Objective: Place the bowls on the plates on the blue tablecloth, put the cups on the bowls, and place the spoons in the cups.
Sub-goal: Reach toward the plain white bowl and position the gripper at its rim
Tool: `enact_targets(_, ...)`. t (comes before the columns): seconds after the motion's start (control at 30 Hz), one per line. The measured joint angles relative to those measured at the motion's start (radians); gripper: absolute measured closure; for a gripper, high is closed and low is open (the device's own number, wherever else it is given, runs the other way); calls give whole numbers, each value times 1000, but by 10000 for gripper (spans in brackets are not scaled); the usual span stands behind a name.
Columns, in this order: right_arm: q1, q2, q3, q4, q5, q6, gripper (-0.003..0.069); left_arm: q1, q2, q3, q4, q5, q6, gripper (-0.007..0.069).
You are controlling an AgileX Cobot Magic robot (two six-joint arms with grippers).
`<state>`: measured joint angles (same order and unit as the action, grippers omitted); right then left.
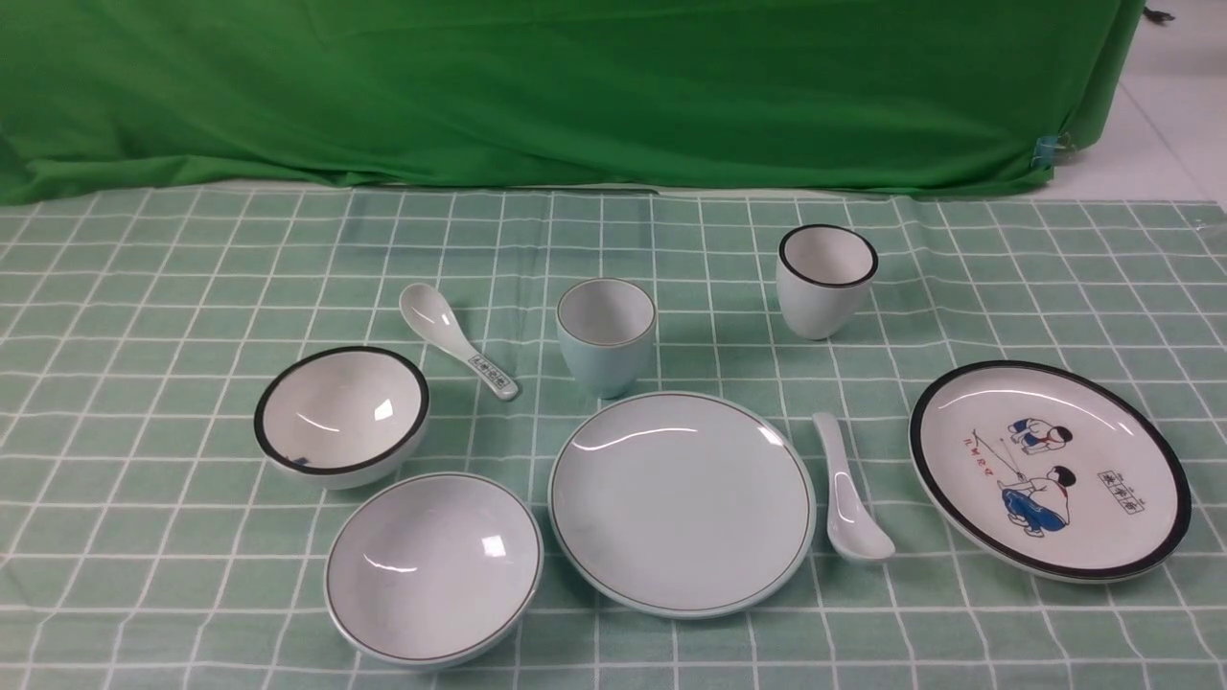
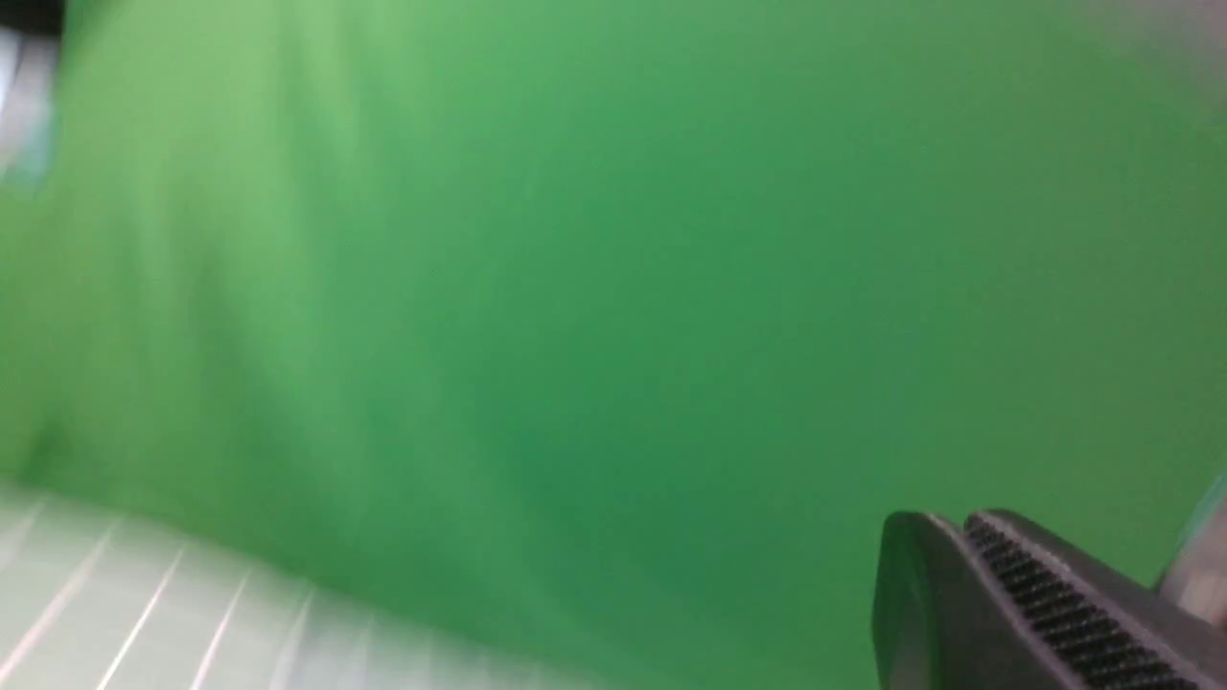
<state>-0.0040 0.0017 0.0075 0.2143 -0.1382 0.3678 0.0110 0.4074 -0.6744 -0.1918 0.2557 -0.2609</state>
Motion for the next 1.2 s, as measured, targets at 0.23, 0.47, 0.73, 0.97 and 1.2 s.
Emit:
enact_targets(0.23,0,0,0,4,-44,27,417,0,438,-221,7,546,163,607)
enact_targets(0.47,10,26,-163,8,252,-31,503,-86,857,-238,17,686,261,616)
enact_targets(0.73,80,486,-594,8,823,-410,630,-260,994,-238,57,585,243,624)
enact_targets(0.97,87,836,-761,8,1046,-600,629,-279,1040,-238,142,466,220,543)
enact_targets(1.2,87,881,-770,14,996,-621,627,-279,1134,-239,212,436,173,235)
